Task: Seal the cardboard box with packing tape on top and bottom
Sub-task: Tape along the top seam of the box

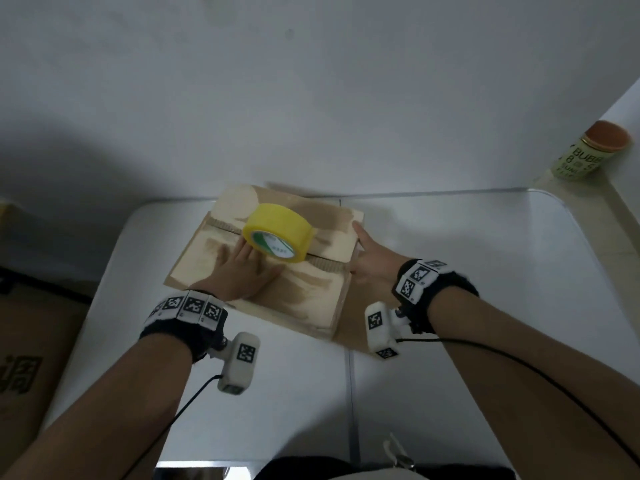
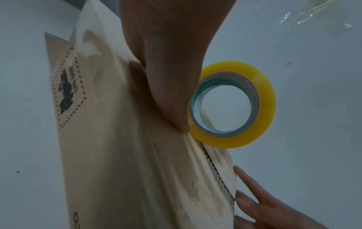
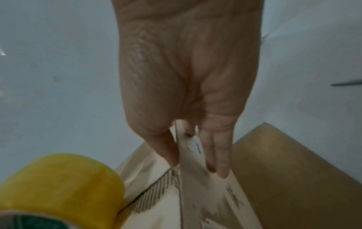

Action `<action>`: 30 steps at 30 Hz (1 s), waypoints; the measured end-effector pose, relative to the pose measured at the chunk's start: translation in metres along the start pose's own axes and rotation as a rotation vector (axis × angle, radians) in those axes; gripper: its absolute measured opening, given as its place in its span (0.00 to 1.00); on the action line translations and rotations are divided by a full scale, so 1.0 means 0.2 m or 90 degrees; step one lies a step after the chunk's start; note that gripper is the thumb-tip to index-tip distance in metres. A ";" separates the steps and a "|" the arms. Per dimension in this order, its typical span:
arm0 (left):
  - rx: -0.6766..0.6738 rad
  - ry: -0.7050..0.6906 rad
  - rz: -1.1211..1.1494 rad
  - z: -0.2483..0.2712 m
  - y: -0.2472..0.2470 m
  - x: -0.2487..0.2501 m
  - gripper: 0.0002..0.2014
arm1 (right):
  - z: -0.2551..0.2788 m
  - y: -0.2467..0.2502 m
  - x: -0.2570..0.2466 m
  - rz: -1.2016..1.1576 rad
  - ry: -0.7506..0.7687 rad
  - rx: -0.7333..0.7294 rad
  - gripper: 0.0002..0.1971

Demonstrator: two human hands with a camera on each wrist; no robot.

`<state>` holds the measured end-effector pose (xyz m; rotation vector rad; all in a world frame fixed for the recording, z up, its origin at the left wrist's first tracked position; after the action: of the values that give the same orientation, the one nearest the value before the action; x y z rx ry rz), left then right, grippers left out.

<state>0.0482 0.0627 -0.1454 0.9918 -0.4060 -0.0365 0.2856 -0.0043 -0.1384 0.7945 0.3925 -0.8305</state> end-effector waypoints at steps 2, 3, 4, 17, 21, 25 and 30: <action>0.004 -0.007 0.014 0.00 -0.01 0.00 0.41 | 0.01 0.07 -0.03 0.111 -0.007 0.056 0.38; 0.005 -0.008 0.017 0.00 -0.01 0.01 0.41 | 0.01 0.13 -0.06 0.161 -0.004 0.112 0.31; 0.009 -0.007 0.019 0.00 -0.02 0.01 0.41 | 0.02 0.18 -0.12 0.174 0.010 0.174 0.25; 0.027 -0.034 0.011 0.00 -0.03 0.00 0.41 | -0.07 0.03 -0.65 0.264 0.086 0.095 0.44; 0.036 -0.042 0.006 -0.01 -0.03 -0.01 0.41 | -0.05 0.00 -0.64 0.336 0.121 0.118 0.41; 0.047 -0.050 0.031 -0.01 -0.03 -0.01 0.42 | -0.03 -0.01 -0.63 0.292 0.129 0.126 0.38; 0.080 -0.032 0.058 -0.02 -0.04 -0.02 0.47 | 0.02 0.06 -0.55 0.327 0.094 0.127 0.40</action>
<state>0.0466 0.0632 -0.1557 1.0969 -0.5033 0.0472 0.2255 0.0522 -0.0646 1.0876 0.2204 -0.3331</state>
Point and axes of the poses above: each hand's wrist, its own z-axis away from the middle knuckle, its own y-axis out of the back of the hand, x = y × z, the point moved 6 cm from there along -z, towards the middle knuckle, and after that the axes turned 13 degrees about z, right-handed, at the moved point
